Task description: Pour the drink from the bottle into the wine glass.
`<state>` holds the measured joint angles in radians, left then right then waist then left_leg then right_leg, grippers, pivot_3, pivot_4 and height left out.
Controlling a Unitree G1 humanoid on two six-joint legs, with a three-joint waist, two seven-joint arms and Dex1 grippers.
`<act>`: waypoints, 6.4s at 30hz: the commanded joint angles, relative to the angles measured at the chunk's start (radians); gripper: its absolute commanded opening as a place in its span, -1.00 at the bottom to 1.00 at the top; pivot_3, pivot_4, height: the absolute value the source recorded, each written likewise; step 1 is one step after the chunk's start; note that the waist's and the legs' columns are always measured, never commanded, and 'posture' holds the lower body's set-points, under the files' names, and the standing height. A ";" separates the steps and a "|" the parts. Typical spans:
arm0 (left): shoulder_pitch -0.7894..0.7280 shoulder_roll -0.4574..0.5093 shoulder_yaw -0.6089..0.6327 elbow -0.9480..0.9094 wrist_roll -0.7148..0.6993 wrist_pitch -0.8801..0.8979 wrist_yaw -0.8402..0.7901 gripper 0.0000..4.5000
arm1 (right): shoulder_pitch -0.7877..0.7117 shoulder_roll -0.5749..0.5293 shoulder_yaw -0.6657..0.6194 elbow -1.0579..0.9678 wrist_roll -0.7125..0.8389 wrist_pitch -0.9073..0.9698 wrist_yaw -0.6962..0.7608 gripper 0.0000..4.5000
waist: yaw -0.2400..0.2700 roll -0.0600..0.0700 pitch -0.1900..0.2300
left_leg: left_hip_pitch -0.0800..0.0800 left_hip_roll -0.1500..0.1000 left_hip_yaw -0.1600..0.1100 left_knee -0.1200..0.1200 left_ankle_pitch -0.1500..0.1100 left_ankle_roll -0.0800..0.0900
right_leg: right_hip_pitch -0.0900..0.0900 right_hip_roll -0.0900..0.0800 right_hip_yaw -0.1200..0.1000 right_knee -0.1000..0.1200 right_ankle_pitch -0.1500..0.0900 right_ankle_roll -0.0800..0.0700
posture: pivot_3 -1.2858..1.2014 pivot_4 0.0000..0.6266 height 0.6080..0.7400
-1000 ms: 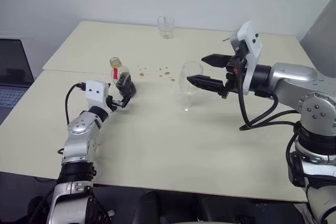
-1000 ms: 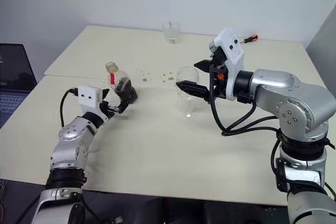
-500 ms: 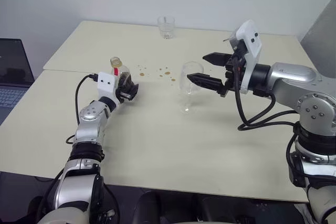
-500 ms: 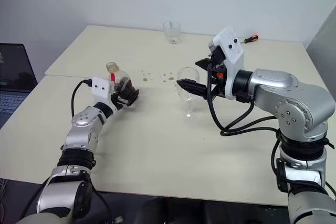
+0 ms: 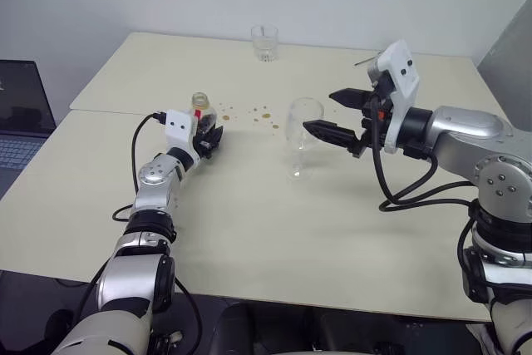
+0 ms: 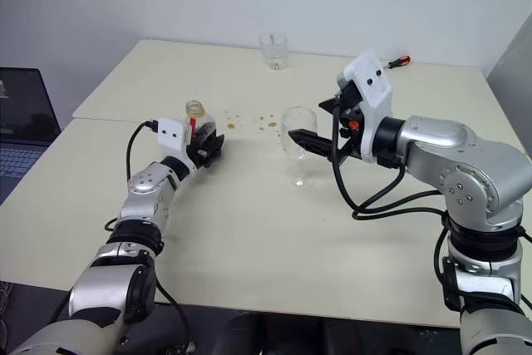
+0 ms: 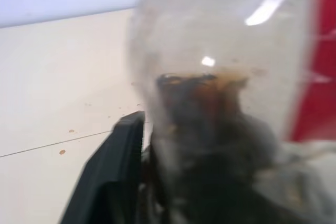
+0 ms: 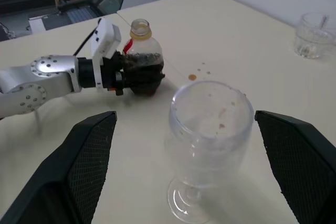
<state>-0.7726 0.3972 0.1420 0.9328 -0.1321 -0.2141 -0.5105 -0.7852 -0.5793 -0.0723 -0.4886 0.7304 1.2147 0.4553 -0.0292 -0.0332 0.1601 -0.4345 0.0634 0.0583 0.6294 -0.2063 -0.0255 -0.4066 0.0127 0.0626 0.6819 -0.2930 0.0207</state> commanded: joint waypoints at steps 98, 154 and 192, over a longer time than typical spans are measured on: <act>-0.649 0.133 -0.621 0.325 0.860 -0.572 0.421 -0.69 | 0.527 -0.154 -0.148 -0.432 0.238 -0.190 -0.313 1.00 | -0.001 -0.004 0.003 | 0.000 -0.003 0.001 0.016 0.001 0.001 | 0.000 0.004 0.001 0.016 0.001 0.002 | 0.03 -0.52 1.00; -0.752 0.148 -0.726 0.357 0.980 -0.570 0.550 -0.69 | 0.686 -0.099 -0.176 -0.440 0.031 -0.505 -0.225 1.00 | 0.000 -0.006 0.003 | 0.000 -0.004 0.002 0.017 0.001 0.001 | 0.000 0.004 0.001 0.016 0.001 0.002 | 0.03 -0.52 1.00; -0.555 0.031 -0.092 0.337 0.219 -0.208 -0.030 -0.70 | 0.476 -0.138 -0.125 -0.361 0.059 -0.470 -0.135 1.00 | -0.008 -0.005 0.003 | 0.002 -0.003 0.001 0.018 0.001 0.000 | 0.001 0.005 0.001 0.020 0.001 0.002 | 0.03 -0.52 1.00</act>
<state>-1.3227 0.4250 -0.0118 1.3073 0.1628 -0.4761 -0.5379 -0.2823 -0.7092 -0.1999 -0.8465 0.7709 0.7406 0.3175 -0.0371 -0.0382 0.1632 -0.4321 0.0608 0.0596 0.6476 -0.2052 -0.0249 -0.4059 0.0178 0.0628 0.7029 -0.2916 0.0226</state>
